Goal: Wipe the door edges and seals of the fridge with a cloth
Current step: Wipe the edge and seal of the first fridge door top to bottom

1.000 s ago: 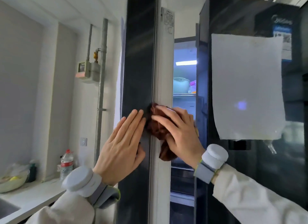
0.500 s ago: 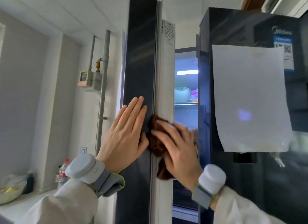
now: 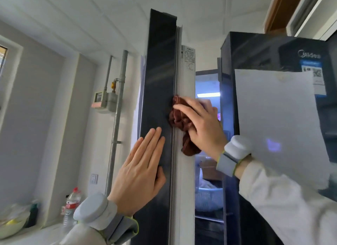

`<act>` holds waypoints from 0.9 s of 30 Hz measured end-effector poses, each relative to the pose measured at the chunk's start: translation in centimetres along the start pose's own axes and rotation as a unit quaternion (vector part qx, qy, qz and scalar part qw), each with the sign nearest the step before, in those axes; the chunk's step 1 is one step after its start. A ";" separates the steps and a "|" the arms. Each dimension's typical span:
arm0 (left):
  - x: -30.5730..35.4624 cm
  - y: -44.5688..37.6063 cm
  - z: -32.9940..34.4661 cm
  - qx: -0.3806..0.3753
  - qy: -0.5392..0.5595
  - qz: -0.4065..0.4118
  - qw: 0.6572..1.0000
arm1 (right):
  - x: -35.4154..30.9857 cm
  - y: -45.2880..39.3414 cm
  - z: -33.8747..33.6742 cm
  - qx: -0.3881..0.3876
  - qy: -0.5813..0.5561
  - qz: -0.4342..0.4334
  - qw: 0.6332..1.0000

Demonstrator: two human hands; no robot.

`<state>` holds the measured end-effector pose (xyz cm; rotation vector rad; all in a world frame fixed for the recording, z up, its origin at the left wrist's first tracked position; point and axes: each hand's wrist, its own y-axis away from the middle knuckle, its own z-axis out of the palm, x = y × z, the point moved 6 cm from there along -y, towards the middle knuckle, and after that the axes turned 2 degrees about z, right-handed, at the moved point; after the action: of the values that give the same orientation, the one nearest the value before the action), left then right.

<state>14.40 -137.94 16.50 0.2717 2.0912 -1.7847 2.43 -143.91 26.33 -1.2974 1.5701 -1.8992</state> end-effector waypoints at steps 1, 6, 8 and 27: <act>-0.1 0.0 0.0 -0.002 0.001 0.000 1.000 | 0.5 -1.4 0.1 0.012 0.003 0.006 1.000; -0.5 0.1 -0.1 0.000 -0.006 -0.001 1.000 | -0.3 -1.1 0.4 0.066 0.009 0.035 0.997; -0.6 0.1 -0.2 -0.001 -0.002 -0.002 1.000 | -1.4 0.9 0.6 0.057 0.009 0.035 0.998; -2.1 -3.3 -1.3 0.033 0.030 -0.067 0.997 | 1.6 -3.4 -0.2 0.025 0.005 0.037 0.999</act>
<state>14.89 -137.04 20.52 0.2089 2.1394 -1.9493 2.38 -143.95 30.06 -1.1932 1.5444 -1.8897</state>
